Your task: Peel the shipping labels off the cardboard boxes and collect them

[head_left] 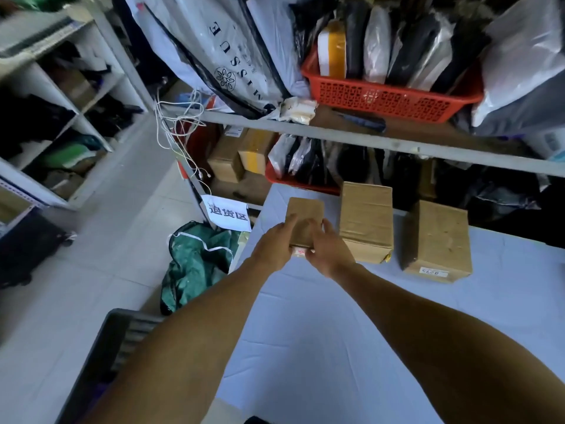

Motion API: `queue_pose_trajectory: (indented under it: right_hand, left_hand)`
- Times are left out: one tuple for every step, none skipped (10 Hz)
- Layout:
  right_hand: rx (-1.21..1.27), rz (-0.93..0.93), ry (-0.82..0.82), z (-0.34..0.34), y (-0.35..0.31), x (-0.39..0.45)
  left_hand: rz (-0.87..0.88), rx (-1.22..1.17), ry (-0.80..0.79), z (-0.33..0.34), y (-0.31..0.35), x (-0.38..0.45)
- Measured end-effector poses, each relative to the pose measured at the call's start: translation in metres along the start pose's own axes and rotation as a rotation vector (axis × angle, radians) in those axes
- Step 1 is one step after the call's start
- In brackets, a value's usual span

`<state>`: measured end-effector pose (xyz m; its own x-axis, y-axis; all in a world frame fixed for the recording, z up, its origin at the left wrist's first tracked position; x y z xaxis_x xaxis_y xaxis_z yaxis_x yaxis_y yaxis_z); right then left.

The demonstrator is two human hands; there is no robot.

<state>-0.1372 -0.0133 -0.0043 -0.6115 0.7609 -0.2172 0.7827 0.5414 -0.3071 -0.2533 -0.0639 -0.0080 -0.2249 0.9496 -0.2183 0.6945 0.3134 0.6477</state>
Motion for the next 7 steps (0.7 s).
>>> queue_pose_trajectory:
  right_hand:
    - [-0.035,0.051,-0.024,0.013,0.005,0.033]
    - [-0.085,0.099,-0.031,0.024,0.011,0.061]
    - [-0.130,0.154,-0.038,0.034,0.009,0.075]
    - [-0.054,0.186,0.018,0.039,0.008,0.082]
    - [-0.105,0.161,-0.016,0.033,0.003,0.083]
    - [-0.146,0.192,-0.123,0.026,-0.001,0.080]
    - [-0.085,0.206,-0.119,0.017,0.001,0.066]
  left_hand:
    - [0.021,-0.008,-0.031,0.004,-0.014,0.034]
    - [0.061,-0.001,-0.007,0.015,-0.034,0.066]
    - [0.117,0.063,-0.035,0.032,-0.052,0.087]
    - [0.129,0.048,0.039,0.035,-0.064,0.102]
    - [0.132,0.026,-0.004,0.027,-0.054,0.100]
    - [0.038,0.001,-0.062,0.019,-0.048,0.088]
    - [-0.066,0.078,-0.054,0.013,-0.035,0.065]
Point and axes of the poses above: each hand's wrist, its own x-axis towards the middle knuckle, its own z-axis out of the palm, y = z × x, the point moved 6 cm from there along x, towards the middle knuckle, and after that the axes turned 11 degrees about -x, right-handed, at the moved point
